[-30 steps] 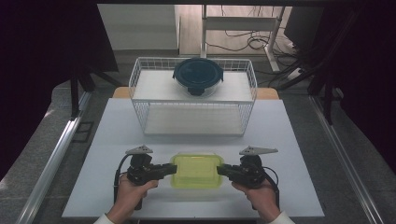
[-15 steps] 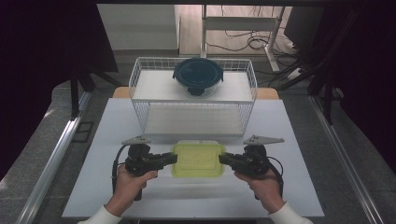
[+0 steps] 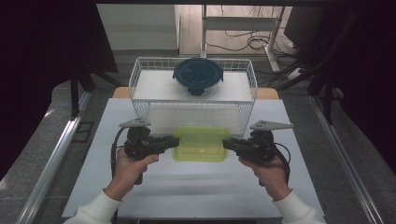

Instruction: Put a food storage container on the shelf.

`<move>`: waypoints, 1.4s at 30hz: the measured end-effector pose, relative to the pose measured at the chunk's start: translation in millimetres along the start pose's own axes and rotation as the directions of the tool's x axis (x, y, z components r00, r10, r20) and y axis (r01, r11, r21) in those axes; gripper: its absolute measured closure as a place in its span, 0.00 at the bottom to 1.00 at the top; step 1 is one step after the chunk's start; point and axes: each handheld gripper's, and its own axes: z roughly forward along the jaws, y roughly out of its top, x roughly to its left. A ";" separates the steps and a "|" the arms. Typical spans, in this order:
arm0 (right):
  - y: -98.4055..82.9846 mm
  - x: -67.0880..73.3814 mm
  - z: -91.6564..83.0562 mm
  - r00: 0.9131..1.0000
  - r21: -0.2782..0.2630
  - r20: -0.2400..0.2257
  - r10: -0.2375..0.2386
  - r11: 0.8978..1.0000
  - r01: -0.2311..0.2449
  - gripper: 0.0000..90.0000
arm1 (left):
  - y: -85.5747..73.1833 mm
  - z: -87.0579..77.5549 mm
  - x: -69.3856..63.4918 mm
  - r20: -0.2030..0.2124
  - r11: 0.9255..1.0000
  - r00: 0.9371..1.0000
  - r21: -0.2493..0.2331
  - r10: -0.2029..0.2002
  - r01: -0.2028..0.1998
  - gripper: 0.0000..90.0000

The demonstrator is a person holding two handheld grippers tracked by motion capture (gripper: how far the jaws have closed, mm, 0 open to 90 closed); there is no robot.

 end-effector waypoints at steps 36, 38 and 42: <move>126.9 -12.4 -11.9 0.995 -0.114 0.023 -0.094 0.989 0.096 0.87 | 120.7 -19.7 15.7 0.012 0.991 0.997 -0.110 0.082 -0.080 0.87; 135.9 -14.2 -11.5 0.996 -0.118 0.019 -0.091 0.989 0.092 0.87 | 128.9 -20.4 17.8 0.009 0.989 0.996 -0.115 0.094 -0.092 0.87; 149.9 -17.0 -10.4 0.996 -0.128 0.024 -0.086 0.988 0.089 0.87 | 146.4 -20.3 22.7 0.010 0.989 0.995 -0.118 0.096 -0.094 0.87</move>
